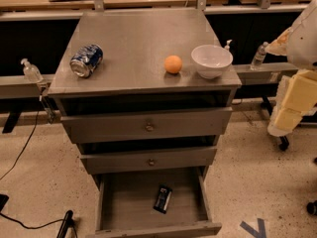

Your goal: Pick rxbar blueberry from bottom drawer and place on counter

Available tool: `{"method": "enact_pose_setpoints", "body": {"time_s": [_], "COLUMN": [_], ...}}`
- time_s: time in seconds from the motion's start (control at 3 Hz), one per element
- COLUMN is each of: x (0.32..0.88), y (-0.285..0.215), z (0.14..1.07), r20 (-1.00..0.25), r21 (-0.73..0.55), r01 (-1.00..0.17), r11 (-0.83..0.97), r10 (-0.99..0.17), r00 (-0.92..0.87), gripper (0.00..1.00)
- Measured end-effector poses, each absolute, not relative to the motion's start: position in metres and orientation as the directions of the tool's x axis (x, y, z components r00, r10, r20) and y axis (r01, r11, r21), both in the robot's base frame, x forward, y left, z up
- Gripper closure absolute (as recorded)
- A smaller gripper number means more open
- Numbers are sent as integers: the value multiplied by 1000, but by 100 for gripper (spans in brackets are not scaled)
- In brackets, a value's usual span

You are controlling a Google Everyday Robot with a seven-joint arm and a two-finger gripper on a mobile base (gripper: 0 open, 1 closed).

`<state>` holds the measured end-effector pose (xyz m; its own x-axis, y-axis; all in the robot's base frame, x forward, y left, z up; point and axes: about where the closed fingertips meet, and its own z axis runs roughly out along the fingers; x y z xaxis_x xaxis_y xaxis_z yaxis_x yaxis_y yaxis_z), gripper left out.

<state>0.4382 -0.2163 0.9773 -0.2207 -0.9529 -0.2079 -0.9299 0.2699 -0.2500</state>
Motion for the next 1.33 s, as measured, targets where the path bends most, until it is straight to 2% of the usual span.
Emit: {"method": "enact_pose_setpoints", "body": {"time_s": [0.33, 0.67, 1.0, 1.33], "x": [440, 457, 465, 472], "y": [-214, -185, -139, -114], "z": [974, 933, 869, 857], "r20": [-207, -203, -304, -345], "r21": [-246, -192, -139, -185], "r01": [-934, -975, -988, -966], "r11": [259, 112, -66, -180], "r10": [-955, -977, -947, -909], "r00": [-211, -72, 106, 235], "gripper": [0, 0, 0, 0]}}
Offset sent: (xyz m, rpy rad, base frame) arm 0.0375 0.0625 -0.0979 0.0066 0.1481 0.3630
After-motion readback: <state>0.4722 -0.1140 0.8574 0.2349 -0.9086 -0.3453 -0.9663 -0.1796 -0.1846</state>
